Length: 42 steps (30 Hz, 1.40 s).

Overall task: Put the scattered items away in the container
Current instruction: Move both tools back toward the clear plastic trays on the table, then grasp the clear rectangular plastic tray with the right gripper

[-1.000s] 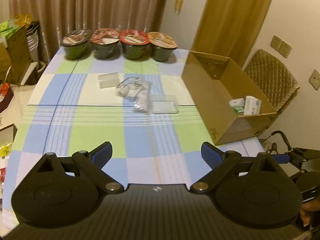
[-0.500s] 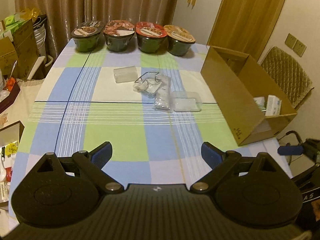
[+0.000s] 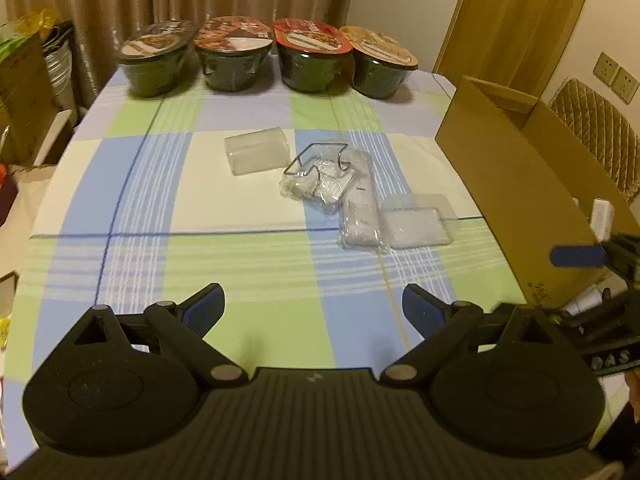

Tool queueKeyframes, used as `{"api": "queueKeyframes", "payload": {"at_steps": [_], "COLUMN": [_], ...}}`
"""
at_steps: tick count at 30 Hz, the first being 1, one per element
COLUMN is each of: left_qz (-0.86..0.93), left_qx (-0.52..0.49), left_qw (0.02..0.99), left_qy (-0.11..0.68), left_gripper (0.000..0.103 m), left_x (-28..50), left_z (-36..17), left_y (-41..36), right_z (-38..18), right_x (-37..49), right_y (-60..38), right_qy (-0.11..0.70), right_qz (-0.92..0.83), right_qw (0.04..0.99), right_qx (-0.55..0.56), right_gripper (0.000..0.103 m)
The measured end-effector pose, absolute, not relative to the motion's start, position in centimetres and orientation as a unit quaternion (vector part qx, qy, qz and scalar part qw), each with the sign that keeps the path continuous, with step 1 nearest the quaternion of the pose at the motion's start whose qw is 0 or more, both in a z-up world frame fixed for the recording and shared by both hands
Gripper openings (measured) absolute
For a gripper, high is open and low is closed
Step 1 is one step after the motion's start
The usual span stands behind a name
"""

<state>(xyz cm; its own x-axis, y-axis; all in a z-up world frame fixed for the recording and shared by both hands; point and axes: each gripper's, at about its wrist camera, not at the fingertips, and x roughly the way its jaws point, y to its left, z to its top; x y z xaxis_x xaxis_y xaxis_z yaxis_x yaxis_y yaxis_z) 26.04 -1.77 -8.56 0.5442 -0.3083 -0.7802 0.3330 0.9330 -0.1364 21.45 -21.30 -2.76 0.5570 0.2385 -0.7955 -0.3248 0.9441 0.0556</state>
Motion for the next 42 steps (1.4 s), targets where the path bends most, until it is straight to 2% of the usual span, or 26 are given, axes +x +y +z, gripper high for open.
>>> {"api": "queueKeyframes", "payload": {"at_steps": [12,23,24,25,34,36,41,42], "left_qz": [-0.237,-0.258,-0.260,-0.263,-0.283,-0.285,-0.277,-0.274], "left_qx": [0.079,0.096,0.096,0.096,0.102,0.102,0.098,0.096], "left_qw": [0.861,0.859,0.859,0.859,0.863,0.862,0.856,0.857], "left_qy": [0.442,0.431,0.430,0.429,0.406,0.407,0.425,0.426], "left_gripper": [0.093,0.093,0.093,0.093,0.092,0.086,0.041,0.041], "left_x": [31.4,33.7,33.8,33.8,34.4,34.7,35.6,35.6], "left_z": [-13.7,-16.2,-16.2,-16.3,-16.8,-17.0,-17.7,-17.7], "left_y": [-2.9,-4.9,-5.1,-5.3,-8.6,-9.6,-11.0,-11.0], "right_z": [-8.0,-10.3,-10.5,-10.5,-10.0,-9.8,-9.4,-9.4], "right_x": [30.9,34.2,34.4,34.4,34.0,34.1,34.1,34.0], "right_y": [-21.3,-21.9,-22.0,-22.0,-24.2,-24.6,-24.9,-25.0], "right_qy": [0.460,0.477,0.479,0.480,0.471,0.472,0.475,0.476], "right_qz": [0.110,0.096,0.095,0.094,0.066,0.060,0.059,0.059], "right_qw": [0.881,0.874,0.873,0.872,0.878,0.877,0.875,0.875], "right_qx": [-0.007,0.008,0.009,0.009,0.049,0.062,0.070,0.071], "right_gripper": [0.103,0.103,0.092,0.090,0.089,0.089,0.089,0.089]}}
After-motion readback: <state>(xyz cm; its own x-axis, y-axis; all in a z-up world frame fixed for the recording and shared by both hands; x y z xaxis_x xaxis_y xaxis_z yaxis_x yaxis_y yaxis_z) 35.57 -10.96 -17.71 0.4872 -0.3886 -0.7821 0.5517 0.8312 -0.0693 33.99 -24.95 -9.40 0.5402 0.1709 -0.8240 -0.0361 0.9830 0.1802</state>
